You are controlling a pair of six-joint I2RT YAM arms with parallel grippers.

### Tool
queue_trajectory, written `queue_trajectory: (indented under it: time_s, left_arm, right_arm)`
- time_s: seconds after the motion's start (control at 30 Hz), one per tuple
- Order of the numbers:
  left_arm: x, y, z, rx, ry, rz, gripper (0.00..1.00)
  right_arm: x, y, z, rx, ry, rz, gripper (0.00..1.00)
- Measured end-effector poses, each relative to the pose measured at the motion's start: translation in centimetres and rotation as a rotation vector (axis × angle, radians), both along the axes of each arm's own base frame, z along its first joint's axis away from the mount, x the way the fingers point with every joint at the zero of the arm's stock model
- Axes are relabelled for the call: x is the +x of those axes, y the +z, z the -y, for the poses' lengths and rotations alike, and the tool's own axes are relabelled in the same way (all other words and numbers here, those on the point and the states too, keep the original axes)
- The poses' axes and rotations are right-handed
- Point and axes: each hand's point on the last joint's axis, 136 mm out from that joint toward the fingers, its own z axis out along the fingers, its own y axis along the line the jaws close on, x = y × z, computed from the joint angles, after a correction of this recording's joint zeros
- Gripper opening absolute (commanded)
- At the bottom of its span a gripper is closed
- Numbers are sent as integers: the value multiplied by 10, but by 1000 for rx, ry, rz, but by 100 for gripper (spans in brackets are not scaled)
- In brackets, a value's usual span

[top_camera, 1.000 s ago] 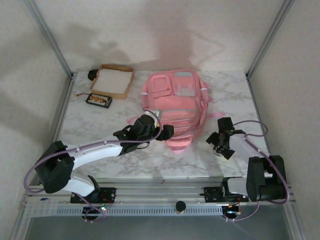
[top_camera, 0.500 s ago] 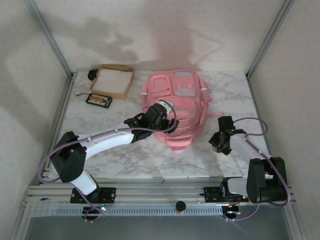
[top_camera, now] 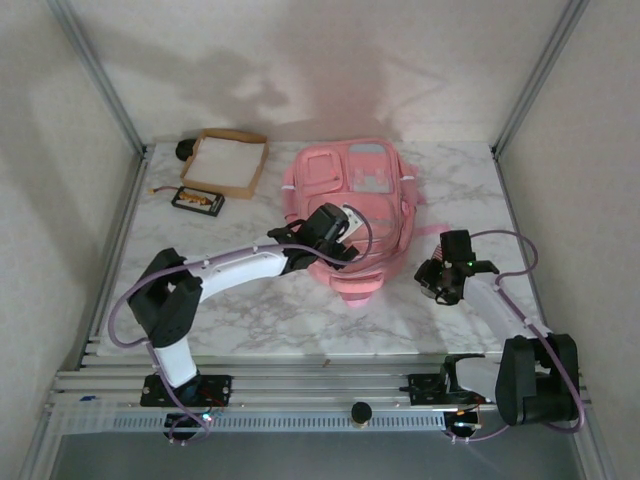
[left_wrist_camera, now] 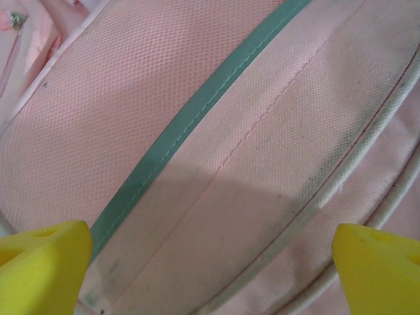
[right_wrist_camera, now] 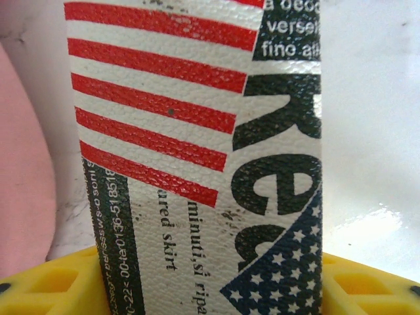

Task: Pack the student bag
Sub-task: Open the student bag at the center of the table.

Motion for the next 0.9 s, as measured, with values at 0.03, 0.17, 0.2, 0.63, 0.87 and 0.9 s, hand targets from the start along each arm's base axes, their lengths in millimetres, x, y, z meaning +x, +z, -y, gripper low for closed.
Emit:
queue_trajectory:
  time_s: [0.03, 0.17, 0.2, 0.63, 0.87, 0.9]
  left_arm:
    - [2, -4, 1, 21, -11, 2, 94]
    - [10, -16, 8, 85, -39, 0, 92]
    - [13, -18, 9, 98, -41, 4, 91]
    - [51, 31, 8, 76, -50, 53, 71]
    - [49, 8, 15, 99, -92, 9, 33]
    - [49, 3, 15, 107, -96, -1, 24]
  right_arm:
    - [0, 1, 0, 2, 2, 4, 55]
    - [1, 3, -4, 18, 13, 9, 54]
    - [1, 3, -4, 20, 15, 10, 54]
    - [8, 20, -10, 44, 44, 49, 52]
    - [15, 32, -15, 63, 69, 82, 51]
    - [16, 33, -15, 63, 72, 84, 51]
